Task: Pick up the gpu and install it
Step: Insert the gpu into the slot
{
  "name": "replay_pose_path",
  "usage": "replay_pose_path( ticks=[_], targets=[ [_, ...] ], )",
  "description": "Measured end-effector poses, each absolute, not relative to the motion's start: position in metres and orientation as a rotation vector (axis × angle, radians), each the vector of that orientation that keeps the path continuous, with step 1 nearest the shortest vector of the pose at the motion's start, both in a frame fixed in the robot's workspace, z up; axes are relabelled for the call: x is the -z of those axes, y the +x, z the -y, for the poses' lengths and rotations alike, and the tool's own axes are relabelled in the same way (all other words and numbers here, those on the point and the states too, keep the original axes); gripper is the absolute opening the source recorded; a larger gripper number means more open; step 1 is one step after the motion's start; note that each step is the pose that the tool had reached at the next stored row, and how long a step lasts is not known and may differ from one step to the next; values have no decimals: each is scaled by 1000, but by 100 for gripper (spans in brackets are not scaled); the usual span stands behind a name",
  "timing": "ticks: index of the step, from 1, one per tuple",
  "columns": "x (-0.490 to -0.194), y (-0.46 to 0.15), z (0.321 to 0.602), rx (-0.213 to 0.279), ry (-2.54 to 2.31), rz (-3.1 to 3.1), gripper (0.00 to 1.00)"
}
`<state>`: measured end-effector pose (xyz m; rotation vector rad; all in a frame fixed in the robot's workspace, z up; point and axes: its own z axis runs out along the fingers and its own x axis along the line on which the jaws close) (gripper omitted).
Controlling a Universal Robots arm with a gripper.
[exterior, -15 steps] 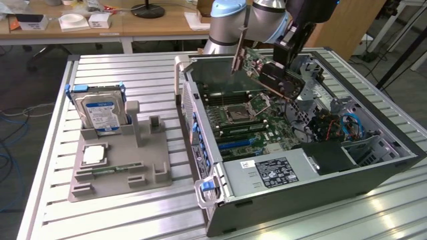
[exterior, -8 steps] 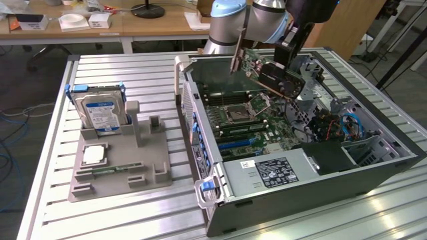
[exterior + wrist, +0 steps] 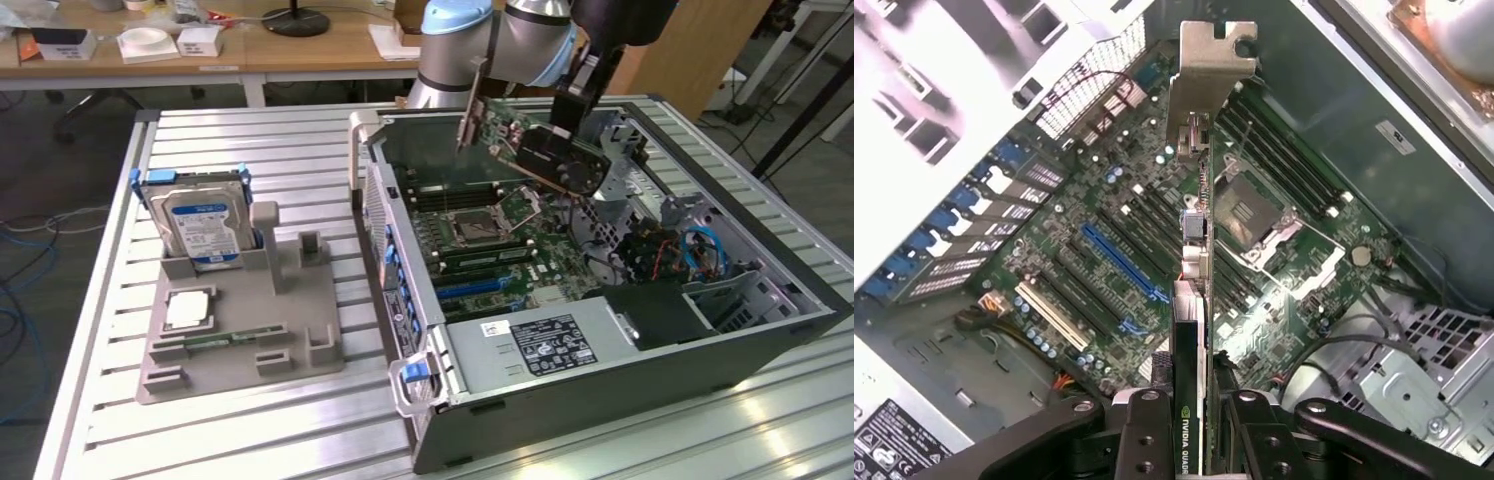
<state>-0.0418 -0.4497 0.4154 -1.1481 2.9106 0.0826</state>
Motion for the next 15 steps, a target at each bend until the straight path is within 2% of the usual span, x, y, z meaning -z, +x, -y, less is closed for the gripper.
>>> replay_pose_path(
  ticks=[15],
  targets=[
    [-415, -42, 450, -84, -1370, -2818, 26]
  ],
)
